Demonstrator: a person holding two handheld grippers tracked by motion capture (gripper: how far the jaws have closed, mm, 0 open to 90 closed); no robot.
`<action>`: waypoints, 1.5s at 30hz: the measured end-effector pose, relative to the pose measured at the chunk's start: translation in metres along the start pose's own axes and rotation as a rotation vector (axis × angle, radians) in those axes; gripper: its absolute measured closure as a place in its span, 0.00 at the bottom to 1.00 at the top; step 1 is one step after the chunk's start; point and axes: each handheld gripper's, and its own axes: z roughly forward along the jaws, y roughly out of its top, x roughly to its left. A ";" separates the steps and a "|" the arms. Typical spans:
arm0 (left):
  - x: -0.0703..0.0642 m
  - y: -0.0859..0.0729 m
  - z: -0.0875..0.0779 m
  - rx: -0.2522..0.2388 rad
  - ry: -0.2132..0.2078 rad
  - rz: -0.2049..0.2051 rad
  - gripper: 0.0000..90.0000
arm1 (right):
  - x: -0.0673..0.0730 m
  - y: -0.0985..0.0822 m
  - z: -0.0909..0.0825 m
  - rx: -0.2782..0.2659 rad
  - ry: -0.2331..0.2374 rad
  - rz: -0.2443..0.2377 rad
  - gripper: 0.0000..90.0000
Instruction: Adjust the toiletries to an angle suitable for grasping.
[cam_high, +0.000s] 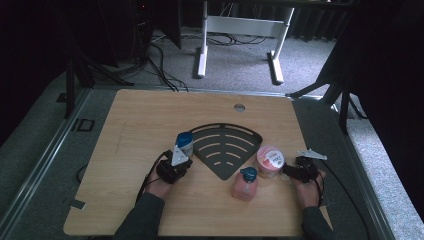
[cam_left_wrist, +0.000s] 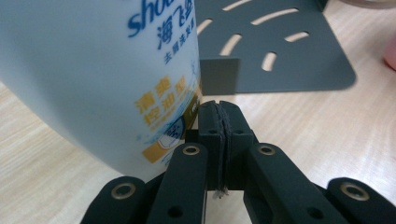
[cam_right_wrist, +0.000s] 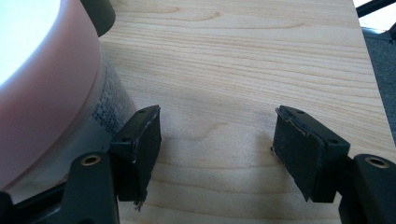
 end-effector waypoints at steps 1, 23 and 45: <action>0.001 0.001 0.001 0.000 0.003 -0.003 0.98 | 0.000 0.000 0.000 0.000 0.000 0.000 0.36; 0.001 -0.021 0.016 0.032 -0.061 -0.112 0.88 | 0.004 0.001 -0.031 0.017 0.015 -0.073 0.78; 0.003 -0.028 0.012 0.019 -0.091 -0.173 0.83 | 0.049 0.003 -0.099 -0.066 0.234 -0.219 1.00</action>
